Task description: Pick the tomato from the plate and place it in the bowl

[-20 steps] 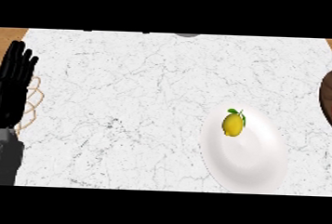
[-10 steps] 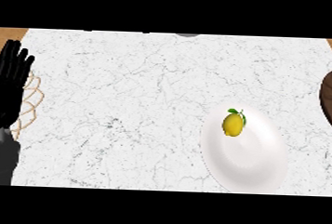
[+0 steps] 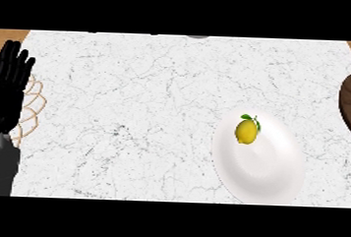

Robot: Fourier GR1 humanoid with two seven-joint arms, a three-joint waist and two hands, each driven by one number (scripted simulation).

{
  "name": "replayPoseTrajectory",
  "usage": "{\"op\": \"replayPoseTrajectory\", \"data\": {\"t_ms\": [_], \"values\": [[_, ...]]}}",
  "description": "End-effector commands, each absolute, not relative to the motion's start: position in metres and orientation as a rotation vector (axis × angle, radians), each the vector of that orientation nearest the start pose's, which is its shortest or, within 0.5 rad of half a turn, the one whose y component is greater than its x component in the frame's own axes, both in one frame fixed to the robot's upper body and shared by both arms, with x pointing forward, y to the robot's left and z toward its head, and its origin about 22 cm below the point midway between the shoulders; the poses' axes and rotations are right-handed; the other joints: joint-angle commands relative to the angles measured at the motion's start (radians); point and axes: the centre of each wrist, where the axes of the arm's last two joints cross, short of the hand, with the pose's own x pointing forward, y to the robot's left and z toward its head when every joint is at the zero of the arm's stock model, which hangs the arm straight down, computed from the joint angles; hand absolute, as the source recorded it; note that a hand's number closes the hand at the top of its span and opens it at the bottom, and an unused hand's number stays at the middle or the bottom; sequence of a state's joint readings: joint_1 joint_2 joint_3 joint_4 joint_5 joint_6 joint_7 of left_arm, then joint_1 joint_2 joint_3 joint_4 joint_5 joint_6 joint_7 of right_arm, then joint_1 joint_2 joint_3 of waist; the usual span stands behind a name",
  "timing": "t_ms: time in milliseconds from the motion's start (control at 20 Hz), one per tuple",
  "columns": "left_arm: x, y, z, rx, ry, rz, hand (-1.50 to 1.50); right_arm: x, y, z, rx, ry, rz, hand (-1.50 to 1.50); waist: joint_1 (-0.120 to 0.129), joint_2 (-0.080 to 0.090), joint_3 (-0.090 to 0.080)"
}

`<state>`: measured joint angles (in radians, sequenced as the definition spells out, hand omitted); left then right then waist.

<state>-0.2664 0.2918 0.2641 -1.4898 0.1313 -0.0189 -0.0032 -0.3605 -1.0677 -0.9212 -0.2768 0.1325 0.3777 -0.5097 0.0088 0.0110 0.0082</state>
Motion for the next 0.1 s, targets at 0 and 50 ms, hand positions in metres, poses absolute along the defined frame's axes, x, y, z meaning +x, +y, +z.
{"op": "replayPoseTrajectory", "data": {"t_ms": [0, 50], "values": [[0.292, 0.334, 0.081, 0.237, -1.805, 0.032, 0.00, 0.116, -0.650, 0.130, -0.774, -1.569, -0.284, -1.50, -0.004, -0.001, 0.003], [0.296, 0.345, 0.091, 0.248, -1.804, 0.046, 0.00, 0.113, -0.651, 0.131, -0.774, -1.587, -0.270, -1.50, -0.004, -0.001, 0.002]]}}
